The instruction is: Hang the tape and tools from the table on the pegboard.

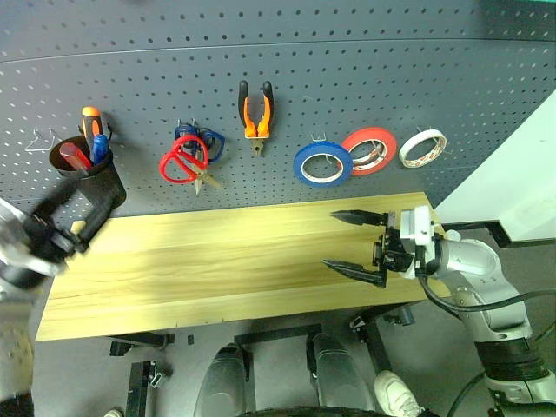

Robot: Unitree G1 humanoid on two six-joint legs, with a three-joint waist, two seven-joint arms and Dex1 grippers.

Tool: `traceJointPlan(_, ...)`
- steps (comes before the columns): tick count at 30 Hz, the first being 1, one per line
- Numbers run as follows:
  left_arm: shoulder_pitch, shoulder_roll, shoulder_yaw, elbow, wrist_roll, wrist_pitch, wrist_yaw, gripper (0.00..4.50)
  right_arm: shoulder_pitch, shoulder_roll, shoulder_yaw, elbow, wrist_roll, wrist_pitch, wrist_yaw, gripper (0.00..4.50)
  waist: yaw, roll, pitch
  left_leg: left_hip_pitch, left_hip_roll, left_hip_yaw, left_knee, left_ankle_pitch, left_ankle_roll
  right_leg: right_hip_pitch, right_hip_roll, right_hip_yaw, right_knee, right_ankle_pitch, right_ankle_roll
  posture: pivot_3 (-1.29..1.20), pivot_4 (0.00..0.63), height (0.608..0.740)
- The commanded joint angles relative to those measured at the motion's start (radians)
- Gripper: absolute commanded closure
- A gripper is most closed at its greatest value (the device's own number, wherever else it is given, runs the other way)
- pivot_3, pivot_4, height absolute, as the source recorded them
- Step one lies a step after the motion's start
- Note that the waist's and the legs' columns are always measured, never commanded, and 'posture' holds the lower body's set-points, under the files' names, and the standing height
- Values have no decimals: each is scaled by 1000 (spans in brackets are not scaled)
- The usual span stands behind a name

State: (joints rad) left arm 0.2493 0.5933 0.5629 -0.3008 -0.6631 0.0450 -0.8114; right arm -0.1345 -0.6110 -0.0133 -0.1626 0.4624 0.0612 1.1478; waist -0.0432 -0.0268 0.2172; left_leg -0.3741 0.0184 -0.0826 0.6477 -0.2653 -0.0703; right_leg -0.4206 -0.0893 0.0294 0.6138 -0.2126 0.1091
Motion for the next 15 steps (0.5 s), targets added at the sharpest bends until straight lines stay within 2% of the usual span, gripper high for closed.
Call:
traceJointPlan(1, 87, -54, -79, 17, 167, -131, -20, 1234, 38, -12, -30, 88, -41, -73, 6, 0, 0, -1, -2, 0, 0, 0, 0, 0, 0, 1, 0, 0, -1, 0, 1, -20, 137, 730)
traceJointPlan(8, 168, -217, -170, 325, 314, -414, -28, 1234, 147, -22, -95, 418, -134, -278, -16, 0, 1, -4, -7, 0, 0, 1, 0, 0, 0, 1, 0, 0, -3, 0, 0, -14, 136, 730)
traceJointPlan(11, 184, -237, -181, 461, 379, -548, -11, 1234, 171, -28, -128, 558, -165, -361, -41, 0, -1, -3, -10, 0, 0, 1, 0, -1, 1, 1, 0, 0, -3, 0, 0, -21, 133, 730)
traceJointPlan(15, 196, -240, -189, 568, 389, -636, -4, 1234, 190, -35, -157, 624, -172, -399, -62, 0, -5, -3, -14, 0, 0, 1, 1, -1, 1, 1, 0, 0, -3, -1, 1, -36, 137, 730)
